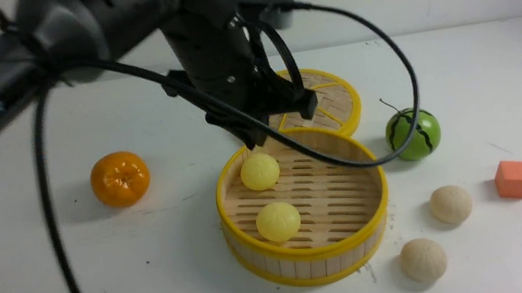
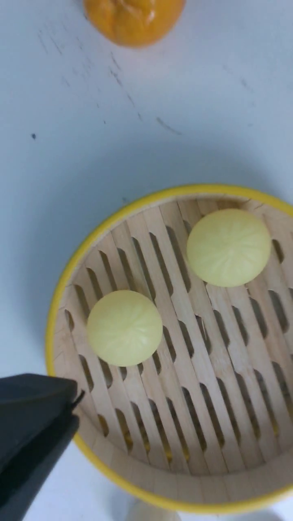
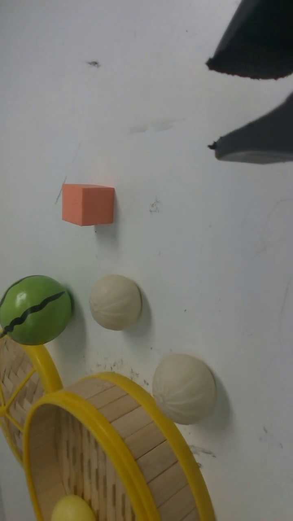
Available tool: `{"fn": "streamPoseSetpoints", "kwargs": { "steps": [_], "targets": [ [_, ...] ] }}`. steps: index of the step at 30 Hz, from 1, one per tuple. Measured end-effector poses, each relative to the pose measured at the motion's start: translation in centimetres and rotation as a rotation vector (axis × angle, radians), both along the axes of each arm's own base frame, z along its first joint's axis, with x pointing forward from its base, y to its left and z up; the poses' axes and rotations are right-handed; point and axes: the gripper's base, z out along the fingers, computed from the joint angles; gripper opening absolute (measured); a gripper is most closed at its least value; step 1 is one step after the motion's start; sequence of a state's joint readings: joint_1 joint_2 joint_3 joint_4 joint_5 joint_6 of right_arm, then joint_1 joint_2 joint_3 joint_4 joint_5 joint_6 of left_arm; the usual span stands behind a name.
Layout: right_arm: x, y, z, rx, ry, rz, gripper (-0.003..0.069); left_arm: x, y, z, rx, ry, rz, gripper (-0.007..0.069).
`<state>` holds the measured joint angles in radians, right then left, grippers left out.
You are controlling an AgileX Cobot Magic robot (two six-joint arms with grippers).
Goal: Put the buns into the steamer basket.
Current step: Use the right arm to grab a steamed stuffed bun
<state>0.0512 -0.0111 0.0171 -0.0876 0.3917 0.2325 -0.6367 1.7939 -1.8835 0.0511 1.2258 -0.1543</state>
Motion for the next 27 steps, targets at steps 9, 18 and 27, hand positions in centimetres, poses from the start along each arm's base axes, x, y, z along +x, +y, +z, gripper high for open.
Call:
{"fn": "streamPoseSetpoints", "kwargs": {
  "steps": [9, 18, 27],
  "targets": [
    [0.0, 0.0, 0.0, 0.0, 0.0, 0.0, 0.0241, -10.4, 7.5, 3.4, -0.199, -0.248, -0.012, -0.0014],
    [0.0, 0.0, 0.0, -0.001, 0.0, 0.0, 0.0241, -18.5, 13.0, -5.6, -0.525, -0.53, 0.004, -0.0014],
    [0.2, 0.5, 0.5, 0.256, -0.074, -0.017, 0.0241, -22.3, 15.8, -10.4, -0.587, -0.579, 0.018, -0.0014]
  ]
}}
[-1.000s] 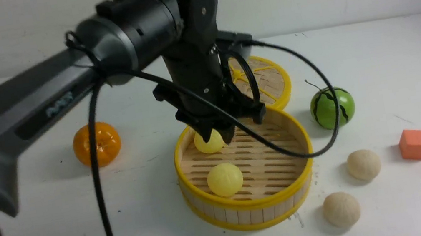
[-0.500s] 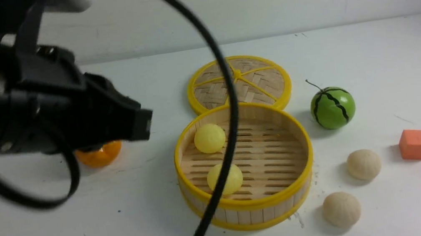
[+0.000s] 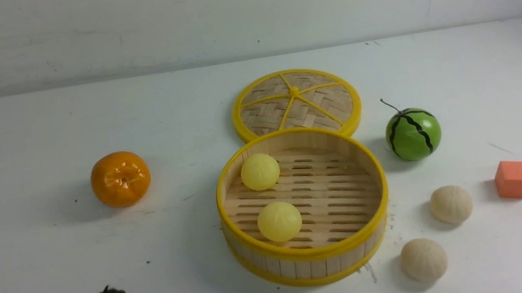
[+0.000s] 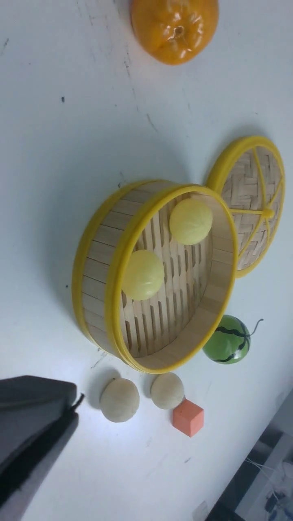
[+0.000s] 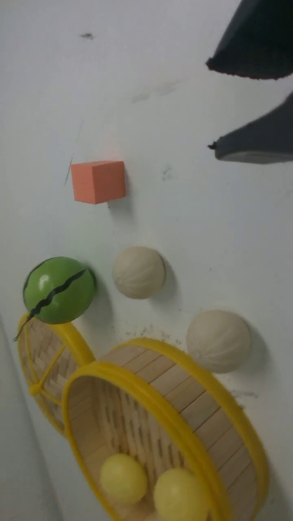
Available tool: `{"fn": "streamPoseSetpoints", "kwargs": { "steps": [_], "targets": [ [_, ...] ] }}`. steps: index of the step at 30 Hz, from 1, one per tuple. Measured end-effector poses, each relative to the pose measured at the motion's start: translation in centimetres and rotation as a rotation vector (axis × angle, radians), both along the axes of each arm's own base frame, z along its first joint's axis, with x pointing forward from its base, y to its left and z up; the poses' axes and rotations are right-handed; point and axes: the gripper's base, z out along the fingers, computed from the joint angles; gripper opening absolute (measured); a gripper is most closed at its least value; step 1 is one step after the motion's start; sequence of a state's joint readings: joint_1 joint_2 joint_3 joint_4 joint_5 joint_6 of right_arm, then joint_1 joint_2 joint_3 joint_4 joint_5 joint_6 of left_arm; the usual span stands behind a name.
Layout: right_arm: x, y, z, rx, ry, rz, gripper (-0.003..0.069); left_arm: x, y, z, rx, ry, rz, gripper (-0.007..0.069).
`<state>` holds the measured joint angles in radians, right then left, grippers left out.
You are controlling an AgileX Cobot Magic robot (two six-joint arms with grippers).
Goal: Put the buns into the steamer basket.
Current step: Use the right arm to grab a steamed stuffed bun
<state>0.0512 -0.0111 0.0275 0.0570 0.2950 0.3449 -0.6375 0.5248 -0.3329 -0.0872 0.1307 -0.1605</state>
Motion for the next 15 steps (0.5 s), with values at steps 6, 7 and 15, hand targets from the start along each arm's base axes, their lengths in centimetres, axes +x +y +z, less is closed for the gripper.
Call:
{"fn": "streamPoseSetpoints", "kwargs": {
  "steps": [6, 7, 15],
  "targets": [
    [0.2, 0.0, 1.9, 0.209, -0.192, -0.027, 0.0241, -1.2, 0.9, 0.4, -0.052, -0.065, 0.001, -0.0014],
    [0.2, 0.0, 2.4, 0.281, -0.216, -0.032, 0.0238, -1.3, 1.0, 0.5, -0.057, -0.072, 0.001, -0.0014],
    [2.1, 1.4, 10.0, 0.135, 0.227, 0.098, 0.0199, -1.0, 0.8, 0.1, -0.042, -0.052, 0.001, -0.0014]
  ]
}}
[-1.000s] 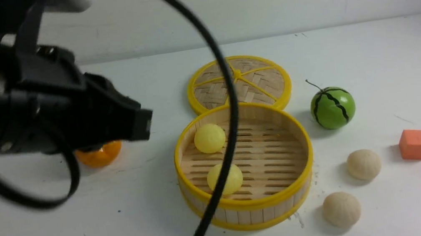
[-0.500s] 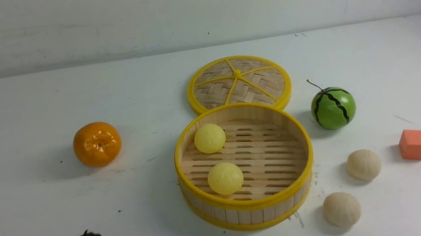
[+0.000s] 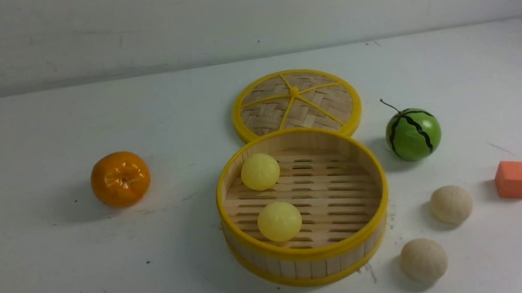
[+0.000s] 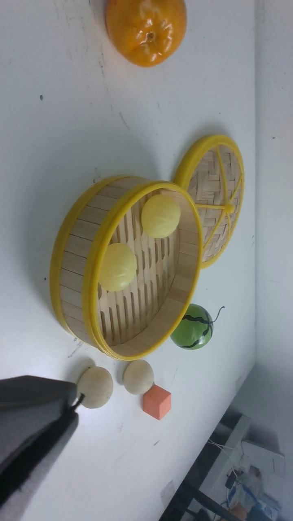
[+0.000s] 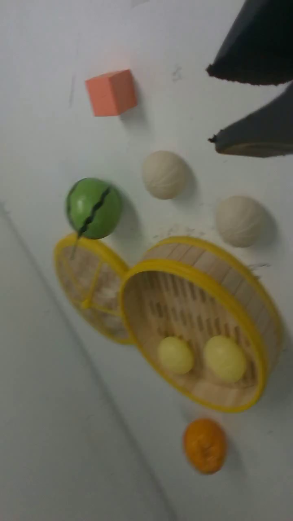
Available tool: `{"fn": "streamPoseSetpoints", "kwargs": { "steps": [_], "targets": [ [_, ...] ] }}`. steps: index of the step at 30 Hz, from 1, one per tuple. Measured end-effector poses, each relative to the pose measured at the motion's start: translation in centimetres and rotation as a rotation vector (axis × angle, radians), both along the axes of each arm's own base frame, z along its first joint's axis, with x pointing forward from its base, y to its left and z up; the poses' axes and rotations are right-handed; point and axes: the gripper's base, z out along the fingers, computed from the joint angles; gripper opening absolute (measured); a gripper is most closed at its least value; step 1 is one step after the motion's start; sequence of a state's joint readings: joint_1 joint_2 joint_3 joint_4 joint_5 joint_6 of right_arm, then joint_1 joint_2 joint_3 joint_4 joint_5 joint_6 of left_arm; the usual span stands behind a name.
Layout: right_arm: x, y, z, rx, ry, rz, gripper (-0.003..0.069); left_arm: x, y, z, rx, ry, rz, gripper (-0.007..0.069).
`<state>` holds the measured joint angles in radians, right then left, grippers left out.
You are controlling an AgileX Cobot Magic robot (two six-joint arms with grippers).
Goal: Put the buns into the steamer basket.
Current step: Use the right arm to grab a steamed stuffed bun
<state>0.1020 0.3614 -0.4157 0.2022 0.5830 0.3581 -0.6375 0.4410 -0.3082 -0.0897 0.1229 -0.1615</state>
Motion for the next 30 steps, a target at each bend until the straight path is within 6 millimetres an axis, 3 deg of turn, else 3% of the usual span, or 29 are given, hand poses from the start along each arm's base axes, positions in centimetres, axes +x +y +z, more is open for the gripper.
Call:
{"fn": "streamPoseSetpoints", "kwargs": {
  "steps": [4, 5, 7, 13, 19, 26, 30],
  "targets": [
    [4.6, 1.2, 1.9, -0.211, 0.366, 0.206, 0.0195, 0.2, -0.1, -0.2, 0.009, 0.014, 0.0, -0.0014],
    [5.2, 1.3, 2.1, -0.22, 0.386, 0.216, 0.0195, 0.2, -0.1, -0.2, 0.009, 0.014, 0.0, -0.0014],
    [8.6, 1.9, 2.0, -0.251, 0.535, 0.282, 0.0195, 0.2, -0.1, -0.2, 0.009, 0.013, 0.0, -0.0014],
    [14.6, 5.7, 0.8, -0.305, 0.662, 0.45, 0.0195, 0.2, -0.1, -0.2, 0.009, 0.013, 0.0, -0.0013],
    [18.1, 10.4, -1.8, -0.377, 0.729, 0.541, 0.02, 0.2, -0.1, -0.2, 0.009, 0.013, 0.0, -0.0013],
    [21.1, 11.8, -5.3, -0.409, 0.792, 0.537, 0.0246, 0.2, -0.1, -0.2, 0.009, 0.013, 0.0, -0.0013],
    [22.0, 12.1, -6.2, -0.409, 0.767, 0.525, 0.0253, 0.2, -0.1, -0.2, 0.009, 0.013, 0.0, -0.001]
  ]
}}
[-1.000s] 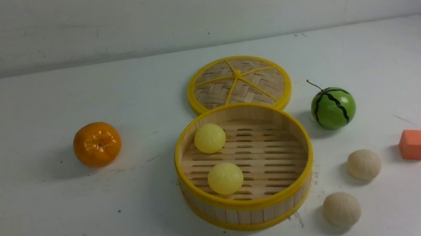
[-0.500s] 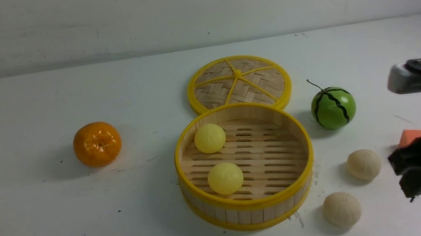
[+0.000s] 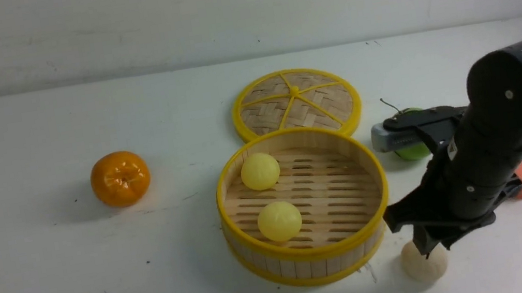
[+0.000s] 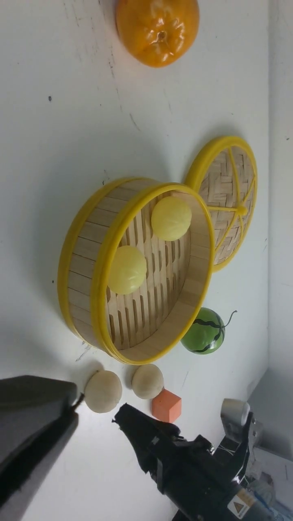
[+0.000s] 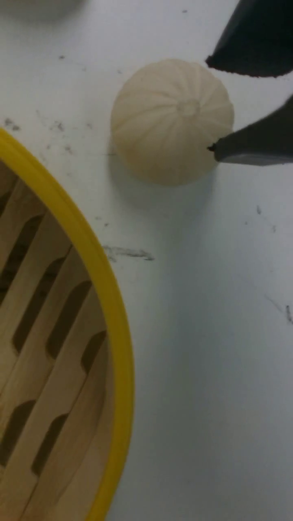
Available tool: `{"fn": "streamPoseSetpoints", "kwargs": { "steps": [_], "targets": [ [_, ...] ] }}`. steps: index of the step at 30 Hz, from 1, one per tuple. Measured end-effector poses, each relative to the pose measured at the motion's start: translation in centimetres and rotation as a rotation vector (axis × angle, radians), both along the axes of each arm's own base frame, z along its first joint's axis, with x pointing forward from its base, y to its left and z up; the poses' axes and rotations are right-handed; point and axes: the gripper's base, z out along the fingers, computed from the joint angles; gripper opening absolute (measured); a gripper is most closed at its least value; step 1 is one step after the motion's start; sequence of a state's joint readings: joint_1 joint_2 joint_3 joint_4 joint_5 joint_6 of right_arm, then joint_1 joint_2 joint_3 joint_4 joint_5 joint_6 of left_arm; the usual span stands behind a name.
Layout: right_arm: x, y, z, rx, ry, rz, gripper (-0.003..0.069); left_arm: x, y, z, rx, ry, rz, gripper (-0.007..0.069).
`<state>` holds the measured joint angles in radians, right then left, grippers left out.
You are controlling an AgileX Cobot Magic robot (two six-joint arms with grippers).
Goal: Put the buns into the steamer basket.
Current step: Use the right arm to grab a steamed stuffed bun
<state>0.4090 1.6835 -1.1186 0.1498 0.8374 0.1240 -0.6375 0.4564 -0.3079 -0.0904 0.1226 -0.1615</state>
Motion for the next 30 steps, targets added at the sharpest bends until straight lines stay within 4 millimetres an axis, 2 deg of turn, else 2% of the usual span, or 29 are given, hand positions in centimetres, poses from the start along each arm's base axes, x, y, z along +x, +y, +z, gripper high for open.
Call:
{"fn": "streamPoseSetpoints", "kwargs": {
  "steps": [12, 20, 30],
  "targets": [
    [1.7, 0.1, -2.5, -0.001, -0.022, -0.027, 0.0255, 0.0, 0.0, 0.0, -0.001, 0.0, 0.0, -0.0001],
    [1.7, 0.0, -2.6, 0.008, -0.004, -0.042, 0.0255, 0.0, 0.0, 0.0, -0.003, 0.002, 0.0, 0.0004],
    [1.2, -0.1, -1.6, 0.017, 0.0, -0.043, 0.0255, 0.0, 0.0, 0.0, -0.003, 0.002, 0.0, 0.0011]
  ]
}}
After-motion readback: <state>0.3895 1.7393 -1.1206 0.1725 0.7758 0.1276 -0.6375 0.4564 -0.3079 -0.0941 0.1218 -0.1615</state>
